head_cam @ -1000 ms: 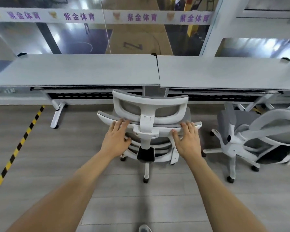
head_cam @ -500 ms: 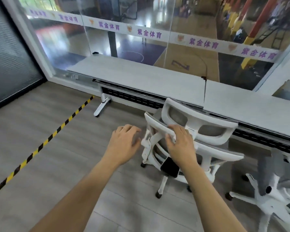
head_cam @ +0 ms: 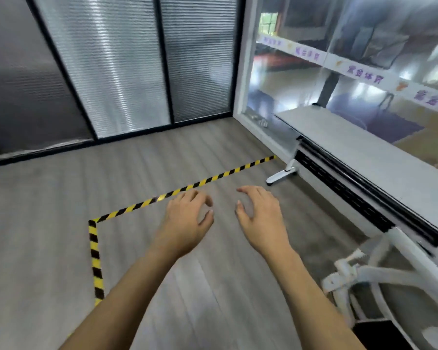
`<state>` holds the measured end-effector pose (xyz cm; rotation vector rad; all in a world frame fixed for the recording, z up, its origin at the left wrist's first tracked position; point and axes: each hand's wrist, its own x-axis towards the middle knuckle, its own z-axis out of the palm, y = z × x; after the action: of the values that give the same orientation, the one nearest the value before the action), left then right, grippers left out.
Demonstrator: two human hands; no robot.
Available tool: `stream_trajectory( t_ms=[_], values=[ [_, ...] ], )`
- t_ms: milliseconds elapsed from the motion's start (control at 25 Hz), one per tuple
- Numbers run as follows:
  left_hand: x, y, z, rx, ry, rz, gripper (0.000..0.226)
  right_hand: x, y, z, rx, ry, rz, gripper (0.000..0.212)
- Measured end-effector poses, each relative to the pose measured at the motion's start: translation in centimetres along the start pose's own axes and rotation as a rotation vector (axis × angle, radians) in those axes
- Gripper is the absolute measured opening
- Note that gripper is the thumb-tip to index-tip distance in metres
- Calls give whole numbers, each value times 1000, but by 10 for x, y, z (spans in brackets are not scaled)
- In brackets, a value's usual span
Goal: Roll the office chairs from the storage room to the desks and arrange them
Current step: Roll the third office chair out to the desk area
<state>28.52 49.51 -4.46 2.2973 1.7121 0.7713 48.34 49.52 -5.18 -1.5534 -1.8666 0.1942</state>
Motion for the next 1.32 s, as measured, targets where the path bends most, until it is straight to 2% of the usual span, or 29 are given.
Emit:
stream_trajectory(
  t_ms=[160,280,560,880,1040,1160,1320],
  values=[
    [-57,-126,-92,136,95,-208,45,27,-134,105,108,-135,-197,30],
    [-115,-214,-159,179,197,-372,49,35,-241,182,219,-229,-342,38],
    [-239,-383,-275,283,400,-731,42,36,-461,339,372,-462,-633,40],
    [-306,-590,-400,377,538,-1032,36,63,-697,547,577,-688,-828,40],
    [-343,-672,-464,414,621,-1174,31,60,-821,630,659,-783,-930,39],
    [-402,-733,-508,452,686,-1334,28,29,-926,692,711,-884,-1042,37],
    [-488,-826,-565,482,734,-1446,31,-21,-1061,771,757,-949,-1151,36]
  ],
)
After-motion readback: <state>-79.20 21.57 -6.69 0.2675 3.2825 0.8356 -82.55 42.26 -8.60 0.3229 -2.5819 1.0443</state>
